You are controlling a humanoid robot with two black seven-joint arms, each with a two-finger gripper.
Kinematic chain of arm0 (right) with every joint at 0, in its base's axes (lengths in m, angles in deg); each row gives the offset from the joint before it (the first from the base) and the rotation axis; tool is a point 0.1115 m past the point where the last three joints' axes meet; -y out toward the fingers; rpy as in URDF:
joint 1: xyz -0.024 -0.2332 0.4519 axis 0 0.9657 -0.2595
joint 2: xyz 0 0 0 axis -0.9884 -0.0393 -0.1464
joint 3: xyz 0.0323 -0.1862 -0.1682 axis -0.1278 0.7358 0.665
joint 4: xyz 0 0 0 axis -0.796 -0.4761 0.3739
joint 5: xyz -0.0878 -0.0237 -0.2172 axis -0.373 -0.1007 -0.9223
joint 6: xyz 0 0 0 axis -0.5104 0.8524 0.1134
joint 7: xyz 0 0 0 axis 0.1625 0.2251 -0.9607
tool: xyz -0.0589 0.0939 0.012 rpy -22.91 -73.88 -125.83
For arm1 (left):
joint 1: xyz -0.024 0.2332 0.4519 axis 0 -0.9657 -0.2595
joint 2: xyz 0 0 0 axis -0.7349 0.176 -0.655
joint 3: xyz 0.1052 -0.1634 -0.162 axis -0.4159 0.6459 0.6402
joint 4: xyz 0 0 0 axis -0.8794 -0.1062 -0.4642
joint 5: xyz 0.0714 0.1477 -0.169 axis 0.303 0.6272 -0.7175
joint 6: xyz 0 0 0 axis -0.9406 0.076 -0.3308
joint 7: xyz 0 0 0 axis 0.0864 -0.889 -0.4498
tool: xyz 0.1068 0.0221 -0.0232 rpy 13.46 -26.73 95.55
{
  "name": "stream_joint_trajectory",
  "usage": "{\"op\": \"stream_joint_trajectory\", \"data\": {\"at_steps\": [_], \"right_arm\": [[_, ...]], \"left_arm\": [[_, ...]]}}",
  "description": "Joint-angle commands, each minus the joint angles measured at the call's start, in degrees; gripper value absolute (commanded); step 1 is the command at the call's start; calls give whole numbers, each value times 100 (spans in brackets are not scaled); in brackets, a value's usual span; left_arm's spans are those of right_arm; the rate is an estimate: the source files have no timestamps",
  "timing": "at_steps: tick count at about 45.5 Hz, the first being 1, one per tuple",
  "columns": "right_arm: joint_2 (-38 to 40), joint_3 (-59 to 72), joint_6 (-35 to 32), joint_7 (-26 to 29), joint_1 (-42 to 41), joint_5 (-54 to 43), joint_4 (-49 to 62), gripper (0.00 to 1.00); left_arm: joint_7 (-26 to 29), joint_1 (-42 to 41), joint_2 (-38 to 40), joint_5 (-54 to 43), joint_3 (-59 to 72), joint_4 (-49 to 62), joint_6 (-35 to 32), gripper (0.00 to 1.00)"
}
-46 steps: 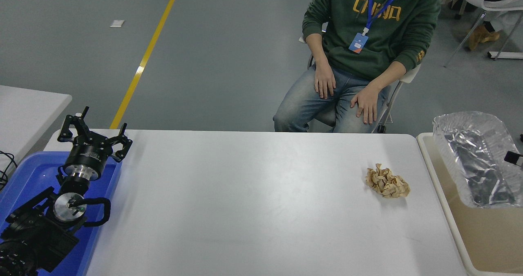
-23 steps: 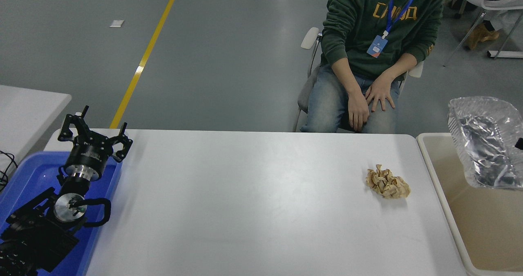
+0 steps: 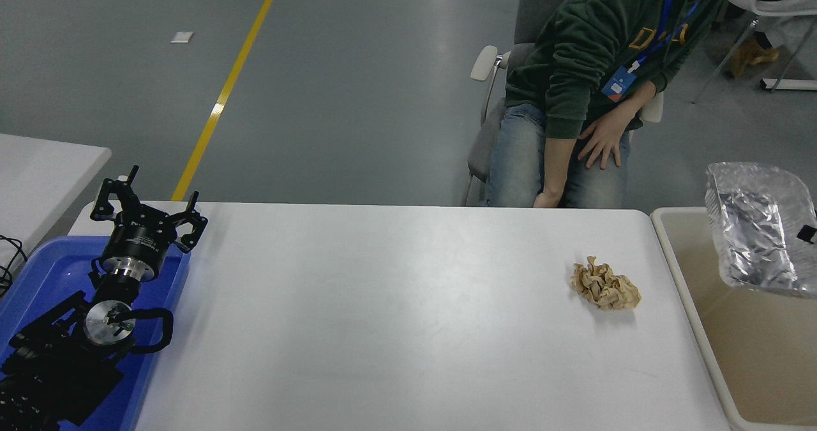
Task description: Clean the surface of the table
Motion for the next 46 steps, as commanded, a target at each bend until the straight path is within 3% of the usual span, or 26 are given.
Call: {"op": "stream_joint_trajectory", "data": {"at_steps": [1,13,22,46], "right_arm": [[-1002,248,-72,-519,286,11,1771,0],[-1371,636,7,-519,488,222,2334,0],[-1705,671,34,-10,857,697,2686,0],[-2083,653,842,1150,1156,1189,2695,0]], "left_arm": [[0,0,0,-1,0,-6,0,100],[0,0,0,-1,0,-6,0,100],[0,0,0,-1,0,-6,0,100],[0,0,0,-1,0,3,0,100]]}}
